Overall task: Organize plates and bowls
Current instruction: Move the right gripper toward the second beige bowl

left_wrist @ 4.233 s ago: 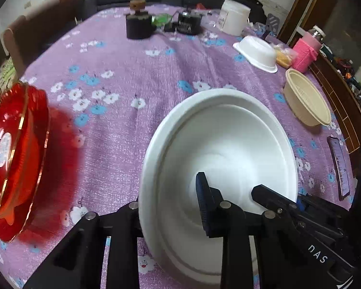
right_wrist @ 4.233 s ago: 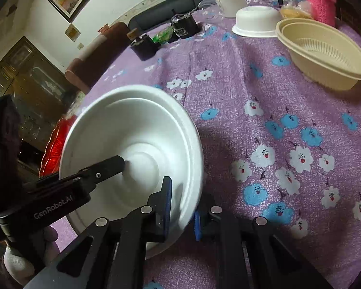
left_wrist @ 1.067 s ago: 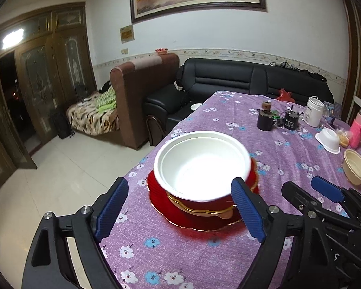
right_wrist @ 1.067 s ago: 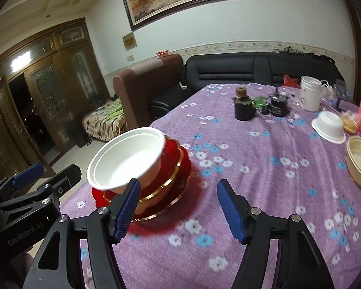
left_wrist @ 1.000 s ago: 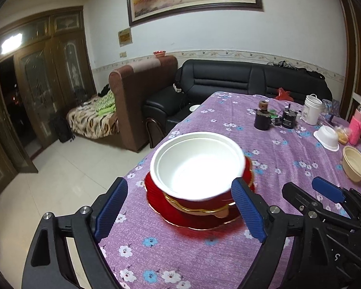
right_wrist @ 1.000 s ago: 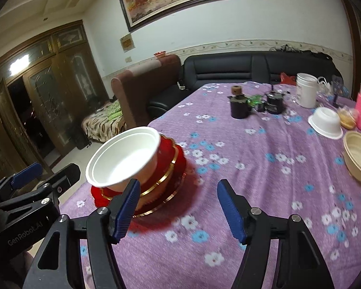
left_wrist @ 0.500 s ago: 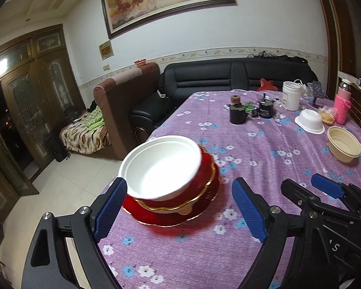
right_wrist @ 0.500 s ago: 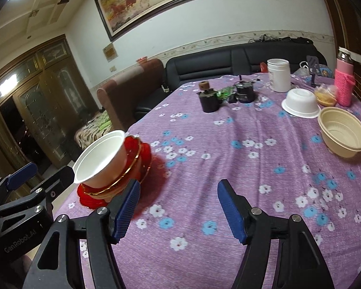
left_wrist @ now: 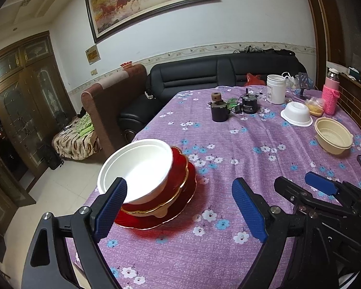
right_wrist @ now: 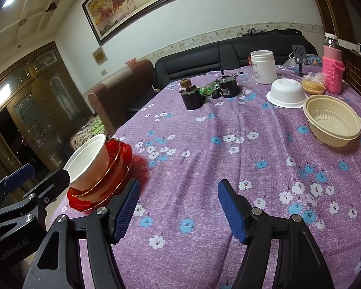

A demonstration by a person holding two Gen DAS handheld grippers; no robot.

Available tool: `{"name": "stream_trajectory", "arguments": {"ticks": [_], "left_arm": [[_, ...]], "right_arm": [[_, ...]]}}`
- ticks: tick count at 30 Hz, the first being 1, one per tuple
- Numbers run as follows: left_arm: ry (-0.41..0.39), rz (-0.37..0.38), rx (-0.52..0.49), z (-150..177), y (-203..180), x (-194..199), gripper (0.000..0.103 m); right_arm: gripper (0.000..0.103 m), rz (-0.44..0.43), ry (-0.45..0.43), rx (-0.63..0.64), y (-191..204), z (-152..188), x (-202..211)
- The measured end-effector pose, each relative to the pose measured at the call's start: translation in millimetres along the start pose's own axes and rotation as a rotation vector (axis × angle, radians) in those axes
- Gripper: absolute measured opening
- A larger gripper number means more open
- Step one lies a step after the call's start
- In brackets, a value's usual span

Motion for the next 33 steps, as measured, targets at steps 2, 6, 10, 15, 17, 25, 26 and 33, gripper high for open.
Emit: {"name": "stream_trajectory", "arguments": {"ticks": [2,6,10,15,17,25,26,33], "left_arm": [[0.003,0.004,-0.003,0,-3,-1,0.089],[0.01,0.012,-0.012,1,-8,-3,0.089],[0.017,0.016,-0.023,1,-12,-6,0.089],[0.026,0.018,-0.03,1,-16,-10,0.089],[0.032,0.021,-0.031,1,-18,-13,0.089],[0.056,0.026,-0.044,6,-26,-24,0.089],[0.059,0.026,-0.046,6,-26,-25,0.089],[0.078,0.026,-0.063,8,-37,-34,0.089]], "right_arm": [[0.072,0.0,0.001,-0.005,-2,0,0],[0.072,0.0,0.004,-0.009,-6,1,-2],[0.072,0.001,0.01,-0.016,-10,2,-4],[0.072,0.001,0.017,-0.022,-14,2,-7],[0.072,0.001,0.019,-0.026,-16,2,-8],[0.072,-0.002,0.034,-0.045,-25,5,-15],[0.072,-0.003,0.036,-0.048,-26,5,-16],[0.072,-0.004,0.052,-0.077,-37,8,-24]]}}
Point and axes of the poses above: each gripper's, at about its wrist camera, not at the fingertips, and x roughly against the way its jaws point, y to its left, z to its underside, the point moved 8 cm from there along -x, roughly the way its jaws point, and after that the axes turned 7 degrees about x, right-handed, at the moved point
